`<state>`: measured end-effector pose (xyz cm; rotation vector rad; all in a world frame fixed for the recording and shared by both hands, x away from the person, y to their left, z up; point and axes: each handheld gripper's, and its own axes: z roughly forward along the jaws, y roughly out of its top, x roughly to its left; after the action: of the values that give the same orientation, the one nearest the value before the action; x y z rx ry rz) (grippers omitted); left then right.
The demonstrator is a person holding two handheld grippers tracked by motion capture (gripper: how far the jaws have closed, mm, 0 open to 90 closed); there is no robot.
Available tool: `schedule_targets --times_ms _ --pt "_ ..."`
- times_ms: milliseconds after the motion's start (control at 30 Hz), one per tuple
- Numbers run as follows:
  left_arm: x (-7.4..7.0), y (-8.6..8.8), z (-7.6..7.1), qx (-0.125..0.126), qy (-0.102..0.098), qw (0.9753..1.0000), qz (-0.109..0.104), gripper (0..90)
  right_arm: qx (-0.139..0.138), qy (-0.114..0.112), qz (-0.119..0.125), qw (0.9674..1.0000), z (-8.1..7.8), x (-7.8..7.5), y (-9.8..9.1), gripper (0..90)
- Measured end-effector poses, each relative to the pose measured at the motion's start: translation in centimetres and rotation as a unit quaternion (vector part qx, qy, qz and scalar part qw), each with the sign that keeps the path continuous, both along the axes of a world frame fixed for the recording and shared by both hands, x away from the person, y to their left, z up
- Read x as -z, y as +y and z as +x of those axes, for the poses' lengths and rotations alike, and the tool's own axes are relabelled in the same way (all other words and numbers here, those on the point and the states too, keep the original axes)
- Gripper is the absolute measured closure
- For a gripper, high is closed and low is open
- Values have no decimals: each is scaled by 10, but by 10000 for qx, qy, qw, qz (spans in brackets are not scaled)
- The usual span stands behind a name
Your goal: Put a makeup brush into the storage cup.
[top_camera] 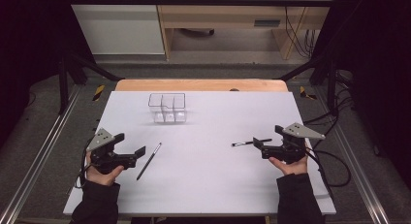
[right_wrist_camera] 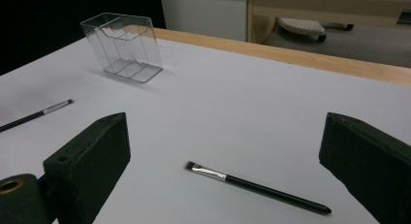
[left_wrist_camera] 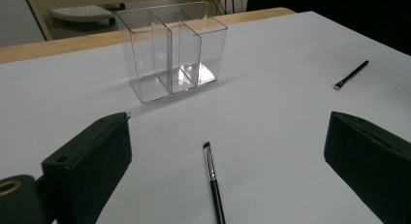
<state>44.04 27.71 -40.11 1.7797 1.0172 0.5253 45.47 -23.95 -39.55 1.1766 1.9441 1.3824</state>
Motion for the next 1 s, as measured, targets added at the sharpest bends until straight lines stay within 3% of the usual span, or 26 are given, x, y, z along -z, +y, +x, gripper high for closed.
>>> schedule_targets --times_ms 400,1000 --pt "1 -4 1 -21 128 9999 103 27 44 18 -3 10000 -4 0 -4 48" --pt "14 -21 9 83 522 9965 641 35 -26 -48 -92 9999 -10 -10 6 50"
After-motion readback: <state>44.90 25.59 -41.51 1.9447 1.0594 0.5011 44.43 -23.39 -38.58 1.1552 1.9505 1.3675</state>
